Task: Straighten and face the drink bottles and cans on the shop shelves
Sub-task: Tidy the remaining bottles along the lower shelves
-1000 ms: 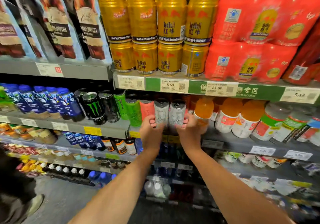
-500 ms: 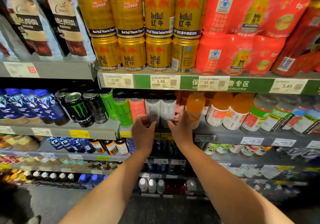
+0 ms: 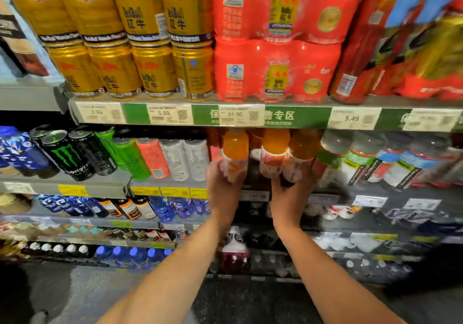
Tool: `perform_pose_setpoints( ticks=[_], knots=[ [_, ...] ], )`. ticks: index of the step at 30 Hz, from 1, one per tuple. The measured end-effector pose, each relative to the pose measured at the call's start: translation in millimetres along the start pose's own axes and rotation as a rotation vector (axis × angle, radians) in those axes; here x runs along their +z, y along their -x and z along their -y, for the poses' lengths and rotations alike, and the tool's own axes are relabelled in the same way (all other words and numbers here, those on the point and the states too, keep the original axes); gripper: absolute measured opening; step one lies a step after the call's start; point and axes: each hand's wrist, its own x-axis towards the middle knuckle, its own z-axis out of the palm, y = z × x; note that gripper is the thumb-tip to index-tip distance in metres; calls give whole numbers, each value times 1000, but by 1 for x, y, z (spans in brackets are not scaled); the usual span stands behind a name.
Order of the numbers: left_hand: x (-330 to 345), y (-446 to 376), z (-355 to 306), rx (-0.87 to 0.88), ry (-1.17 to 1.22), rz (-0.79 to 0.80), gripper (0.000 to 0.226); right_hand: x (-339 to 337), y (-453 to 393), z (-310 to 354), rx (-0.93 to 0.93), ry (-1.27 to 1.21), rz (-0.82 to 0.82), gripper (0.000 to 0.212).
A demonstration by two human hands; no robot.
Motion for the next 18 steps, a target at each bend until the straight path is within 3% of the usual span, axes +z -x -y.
perform_pose_setpoints(
  ticks=[4,11,18],
  knots=[
    [20,-10,9,-45,-199,-139,67,-15,-16,-11,-35,11,48,89],
    [35,-21,8,-113,-172,-143,78,-24,-26,-11,-78,-49,82,80],
    [42,-20,9,-121,-172,-293,83,-28,-33,-13,-90,39,116,81]
  ],
)
